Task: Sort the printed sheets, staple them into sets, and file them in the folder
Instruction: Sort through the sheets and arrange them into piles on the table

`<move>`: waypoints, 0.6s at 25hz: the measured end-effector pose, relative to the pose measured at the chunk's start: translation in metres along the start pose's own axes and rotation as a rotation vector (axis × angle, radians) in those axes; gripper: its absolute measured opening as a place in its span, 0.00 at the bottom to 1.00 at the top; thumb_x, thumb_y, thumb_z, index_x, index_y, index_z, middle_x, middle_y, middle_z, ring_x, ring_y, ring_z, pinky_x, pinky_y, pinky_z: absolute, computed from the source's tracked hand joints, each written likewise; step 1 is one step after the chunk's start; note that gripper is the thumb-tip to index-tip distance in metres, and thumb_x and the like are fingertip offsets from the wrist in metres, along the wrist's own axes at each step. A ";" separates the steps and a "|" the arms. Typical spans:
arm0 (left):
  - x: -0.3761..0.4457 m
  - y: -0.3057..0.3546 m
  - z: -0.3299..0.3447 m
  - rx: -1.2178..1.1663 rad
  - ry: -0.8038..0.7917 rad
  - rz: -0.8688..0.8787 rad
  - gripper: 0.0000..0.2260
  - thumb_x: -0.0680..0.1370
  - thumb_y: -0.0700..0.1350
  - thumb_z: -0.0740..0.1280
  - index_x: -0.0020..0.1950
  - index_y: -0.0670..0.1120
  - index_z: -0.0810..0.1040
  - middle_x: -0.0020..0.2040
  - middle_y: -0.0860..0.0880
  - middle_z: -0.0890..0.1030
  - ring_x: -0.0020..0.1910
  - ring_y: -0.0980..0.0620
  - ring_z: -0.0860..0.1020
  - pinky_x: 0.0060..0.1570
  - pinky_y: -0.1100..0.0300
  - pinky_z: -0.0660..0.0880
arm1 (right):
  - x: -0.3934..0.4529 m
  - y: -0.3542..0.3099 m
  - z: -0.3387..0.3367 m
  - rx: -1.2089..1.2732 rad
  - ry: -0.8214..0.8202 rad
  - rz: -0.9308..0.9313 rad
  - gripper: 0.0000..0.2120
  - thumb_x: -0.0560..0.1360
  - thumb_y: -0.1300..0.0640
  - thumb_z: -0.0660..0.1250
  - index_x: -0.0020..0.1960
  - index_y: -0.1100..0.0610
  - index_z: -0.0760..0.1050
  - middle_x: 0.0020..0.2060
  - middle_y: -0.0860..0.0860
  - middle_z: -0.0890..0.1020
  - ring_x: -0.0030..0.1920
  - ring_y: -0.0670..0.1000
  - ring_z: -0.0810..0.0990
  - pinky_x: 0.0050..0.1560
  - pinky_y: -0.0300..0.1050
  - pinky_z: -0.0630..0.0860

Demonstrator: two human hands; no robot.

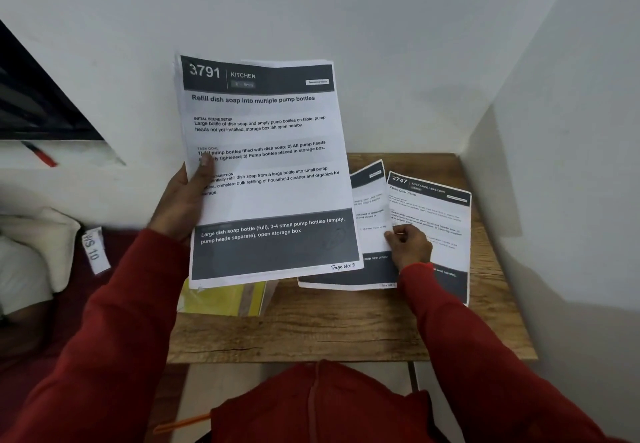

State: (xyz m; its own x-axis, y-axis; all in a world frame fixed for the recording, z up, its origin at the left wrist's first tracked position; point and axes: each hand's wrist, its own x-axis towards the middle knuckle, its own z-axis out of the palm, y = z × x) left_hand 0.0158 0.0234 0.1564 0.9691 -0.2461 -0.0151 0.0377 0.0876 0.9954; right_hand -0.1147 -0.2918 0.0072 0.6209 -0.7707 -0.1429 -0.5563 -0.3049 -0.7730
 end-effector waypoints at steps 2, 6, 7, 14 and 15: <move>0.000 -0.002 -0.002 0.011 -0.011 0.008 0.12 0.83 0.48 0.57 0.62 0.49 0.75 0.55 0.57 0.83 0.57 0.56 0.80 0.58 0.60 0.77 | 0.001 0.005 -0.002 -0.026 -0.025 0.001 0.10 0.76 0.56 0.69 0.53 0.61 0.80 0.49 0.57 0.84 0.52 0.59 0.80 0.56 0.46 0.71; 0.001 -0.009 -0.005 0.016 -0.017 0.014 0.17 0.82 0.50 0.59 0.70 0.46 0.71 0.61 0.53 0.81 0.61 0.54 0.78 0.60 0.59 0.76 | -0.004 -0.002 -0.018 -0.005 0.046 -0.075 0.15 0.77 0.52 0.67 0.60 0.60 0.79 0.53 0.58 0.81 0.57 0.58 0.78 0.58 0.44 0.70; 0.002 -0.010 -0.003 0.017 -0.026 0.021 0.19 0.82 0.51 0.59 0.71 0.45 0.70 0.63 0.51 0.80 0.61 0.52 0.78 0.59 0.59 0.77 | -0.008 -0.013 -0.025 0.071 0.098 -0.105 0.15 0.77 0.50 0.67 0.59 0.58 0.79 0.52 0.56 0.81 0.56 0.56 0.78 0.56 0.45 0.71; -0.001 -0.010 0.033 -0.028 -0.064 -0.020 0.14 0.83 0.46 0.59 0.50 0.57 0.84 0.51 0.54 0.85 0.50 0.55 0.83 0.50 0.60 0.80 | -0.044 -0.123 -0.048 0.624 -0.347 -0.145 0.12 0.68 0.49 0.77 0.45 0.53 0.79 0.41 0.55 0.81 0.39 0.52 0.79 0.39 0.51 0.77; 0.000 -0.011 0.035 -0.039 -0.056 -0.016 0.12 0.82 0.46 0.61 0.51 0.55 0.84 0.52 0.52 0.85 0.51 0.53 0.83 0.51 0.58 0.80 | -0.048 -0.128 -0.050 0.623 -0.313 -0.161 0.10 0.68 0.51 0.77 0.44 0.54 0.79 0.40 0.56 0.81 0.39 0.51 0.79 0.38 0.50 0.77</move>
State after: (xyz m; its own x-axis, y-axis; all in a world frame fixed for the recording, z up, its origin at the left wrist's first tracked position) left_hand 0.0065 -0.0107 0.1483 0.9534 -0.3008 -0.0243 0.0633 0.1206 0.9907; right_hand -0.1008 -0.2442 0.1437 0.8500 -0.5181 -0.0953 -0.0830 0.0470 -0.9954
